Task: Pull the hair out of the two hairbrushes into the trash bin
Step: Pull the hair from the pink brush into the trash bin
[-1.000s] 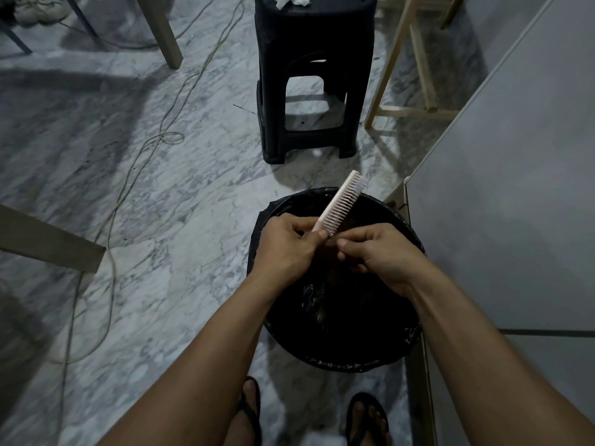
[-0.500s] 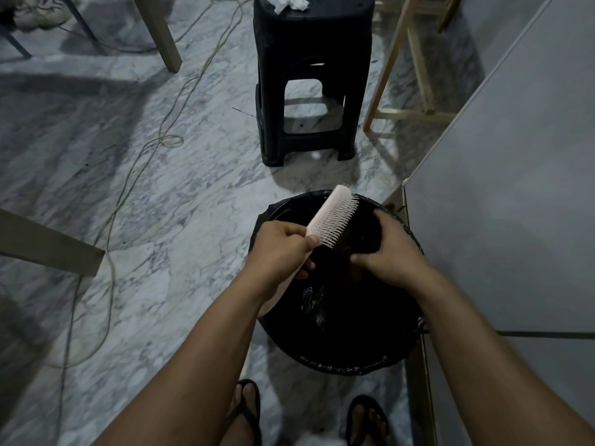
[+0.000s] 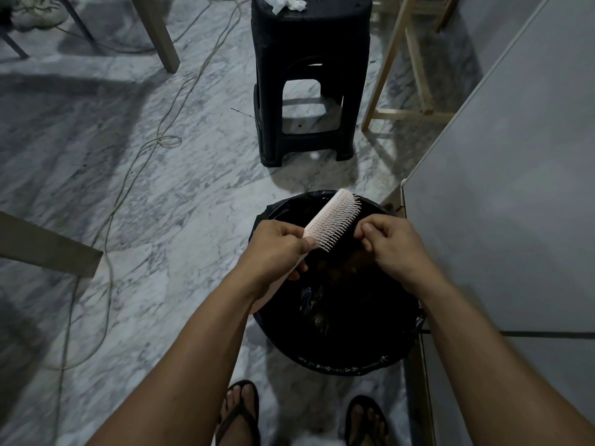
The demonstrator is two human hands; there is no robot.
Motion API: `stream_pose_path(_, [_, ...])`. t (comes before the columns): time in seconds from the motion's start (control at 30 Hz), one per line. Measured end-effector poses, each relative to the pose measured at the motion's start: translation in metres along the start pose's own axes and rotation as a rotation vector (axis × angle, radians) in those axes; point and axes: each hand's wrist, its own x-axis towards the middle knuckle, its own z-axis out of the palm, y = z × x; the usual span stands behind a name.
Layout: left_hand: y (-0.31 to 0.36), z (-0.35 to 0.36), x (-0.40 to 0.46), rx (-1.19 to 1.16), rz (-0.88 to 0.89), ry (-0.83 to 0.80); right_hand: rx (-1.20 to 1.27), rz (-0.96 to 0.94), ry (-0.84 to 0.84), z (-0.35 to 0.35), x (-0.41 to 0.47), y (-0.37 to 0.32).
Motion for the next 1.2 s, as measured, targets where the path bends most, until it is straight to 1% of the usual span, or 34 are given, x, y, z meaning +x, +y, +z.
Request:
stream_pose_path(0.03, [0.0,0.0,0.001,-0.013,0.002,0.024,-0.094,-0.001,-0.037,-0.002,0.0,0.0])
stream_pose_path(0.07, [0.0,0.0,0.001,-0.026,0.004,0.045,-0.206,0.026,-0.121,-0.004,-0.001,0.0])
stream_pose_path(0.17, [0.0,0.0,0.002,-0.047,0.007,0.069,-0.509,0.188,-0.554,-0.011,-0.01,-0.004])
stream_pose_path(0.2, [-0.001,0.0,0.002,-0.052,0.006,0.071,-0.568,0.241,-0.672,-0.013,-0.013,-0.005])
stream_pose_path(0.23, [-0.001,0.001,0.002,-0.059,0.005,0.071,-0.603,0.288,-0.738,-0.013,-0.015,-0.005])
stream_pose_path(0.27, [-0.001,0.001,0.002,-0.068,0.004,0.067,-0.612,0.321,-0.744,-0.013,-0.016,-0.004])
stream_pose_path(0.3, [-0.001,0.001,0.002,-0.073,0.003,0.059,-0.597,0.344,-0.698,-0.013,-0.016,-0.003])
stream_pose_path(0.33, [-0.002,0.002,0.002,-0.075,0.002,0.046,-0.581,0.348,-0.609,-0.013,-0.013,0.0])
stream_pose_path(0.4, [-0.002,0.002,0.001,-0.072,-0.001,0.021,-0.539,0.302,-0.312,-0.011,-0.006,0.005])
stream_pose_path(0.47, [-0.004,0.003,0.002,-0.064,-0.005,-0.002,-0.325,0.242,-0.004,-0.01,-0.001,0.005])
stream_pose_path(0.5, [-0.004,0.003,0.002,-0.062,-0.004,-0.014,-0.159,0.239,0.078,-0.01,0.002,0.003])
stream_pose_path(0.53, [-0.005,0.003,0.002,-0.063,-0.003,-0.028,0.041,0.251,0.094,-0.01,0.003,0.0])
stream_pose_path(0.57, [-0.005,0.003,0.002,-0.067,-0.001,-0.045,0.261,0.274,0.044,-0.01,0.002,-0.005])
stream_pose_path(0.6, [-0.005,0.003,0.002,-0.074,0.002,-0.062,0.471,0.285,-0.051,-0.008,-0.001,-0.011])
stream_pose_path(0.63, [-0.004,0.003,0.001,-0.08,0.006,-0.08,0.625,0.284,-0.147,-0.007,-0.004,-0.015])
stream_pose_path(0.67, [-0.004,0.004,0.001,-0.086,0.014,-0.091,0.717,0.278,-0.23,-0.004,-0.006,-0.019])
stream_pose_path(0.7, [-0.003,0.004,0.0,-0.096,0.026,-0.091,0.756,0.267,-0.302,-0.002,-0.009,-0.022])
stream_pose_path(0.77, [-0.003,0.004,0.001,-0.115,0.056,-0.057,0.771,0.273,-0.389,0.0,-0.01,-0.024])
stream_pose_path(0.93, [-0.002,0.004,0.0,-0.087,0.125,0.037,0.608,0.333,-0.509,0.0,-0.011,-0.023])
stream_pose_path(1.0, [-0.003,0.004,0.001,-0.094,0.129,0.071,0.464,0.326,-0.54,-0.002,-0.013,-0.021])
stream_pose_path(1.03, [-0.003,0.004,0.001,-0.095,0.126,0.085,0.319,0.311,-0.54,-0.003,-0.014,-0.02])
stream_pose_path(1.13, [-0.005,0.002,0.002,-0.082,0.106,0.094,-0.317,0.262,-0.472,-0.008,-0.01,-0.006])
stream_pose_path(1.17, [-0.005,0.001,0.003,-0.072,0.101,0.084,-0.439,0.262,-0.416,-0.007,-0.009,-0.002])
stream_pose_path(1.2, [-0.006,0.001,0.003,-0.06,0.094,0.069,-0.444,0.257,-0.341,-0.006,-0.007,0.002])
